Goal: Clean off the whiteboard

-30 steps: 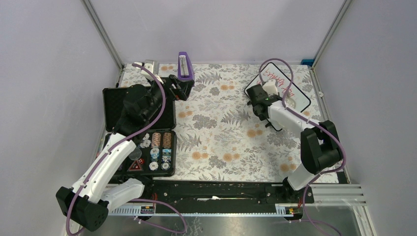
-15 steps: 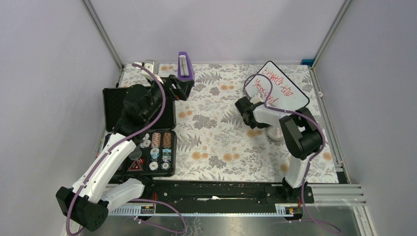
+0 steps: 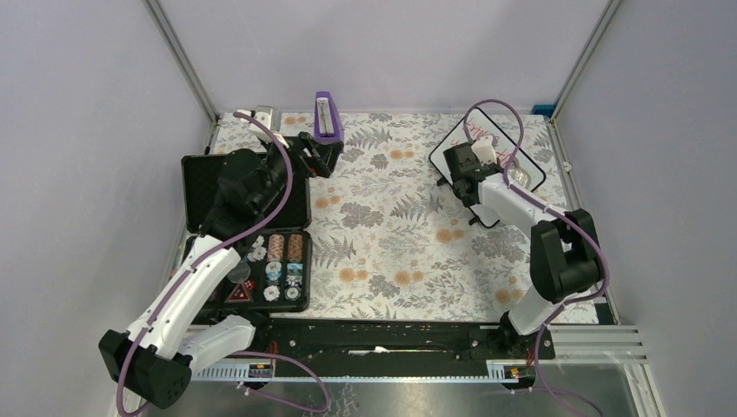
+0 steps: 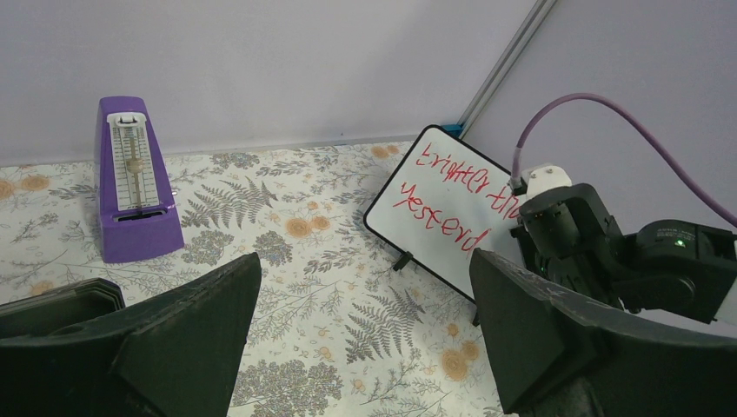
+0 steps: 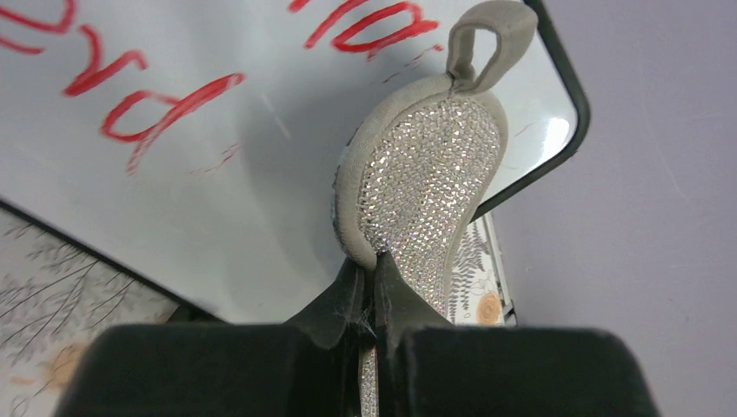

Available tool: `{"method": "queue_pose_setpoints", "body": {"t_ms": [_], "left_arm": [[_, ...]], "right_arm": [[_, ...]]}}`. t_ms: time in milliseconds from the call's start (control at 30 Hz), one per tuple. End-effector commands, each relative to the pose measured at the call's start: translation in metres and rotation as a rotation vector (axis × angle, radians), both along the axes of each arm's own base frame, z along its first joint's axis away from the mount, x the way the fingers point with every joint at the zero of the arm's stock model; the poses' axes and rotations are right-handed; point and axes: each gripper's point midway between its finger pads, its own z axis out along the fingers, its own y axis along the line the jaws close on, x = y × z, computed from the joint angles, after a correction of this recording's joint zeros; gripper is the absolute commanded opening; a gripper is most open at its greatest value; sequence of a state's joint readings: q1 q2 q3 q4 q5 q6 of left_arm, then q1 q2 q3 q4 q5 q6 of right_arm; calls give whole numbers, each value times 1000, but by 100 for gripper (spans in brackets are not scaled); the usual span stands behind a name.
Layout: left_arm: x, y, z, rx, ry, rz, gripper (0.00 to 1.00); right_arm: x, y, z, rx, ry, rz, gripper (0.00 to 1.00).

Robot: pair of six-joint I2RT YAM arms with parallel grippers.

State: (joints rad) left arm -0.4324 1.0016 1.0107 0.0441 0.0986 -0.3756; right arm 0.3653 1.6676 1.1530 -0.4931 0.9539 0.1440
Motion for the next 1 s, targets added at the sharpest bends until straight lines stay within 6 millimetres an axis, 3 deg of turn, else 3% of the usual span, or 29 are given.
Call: {"method": "queue_pose_setpoints", "body": {"t_ms": [0,233,367,433,533,767,967], "left_arm": [[-3,0,25,-40,-62,-13,99],[-3,0,25,-38,-61,-11,99],[-1,-1,23,-37,-55,-14,99],[-1,-2,23,-39,-53,-17,99],[0,-4,21,-39,-47,-24,99],[2,-4,17,-35,-39,-21,99],[5,-5,13,-29,-29,-16,99]], "right_arm": [[8,1,-10,-70,60,-7,0],[-13,26,-72,-58,219,29,0],[-27,49,-82,9,249,82,0],[-29,52,-69,20,224,90,0],[-19,49,-33,-6,146,95,0],[38,26,46,-40,-48,31,0],[75,-14,71,-146,-58,-73,0]]}}
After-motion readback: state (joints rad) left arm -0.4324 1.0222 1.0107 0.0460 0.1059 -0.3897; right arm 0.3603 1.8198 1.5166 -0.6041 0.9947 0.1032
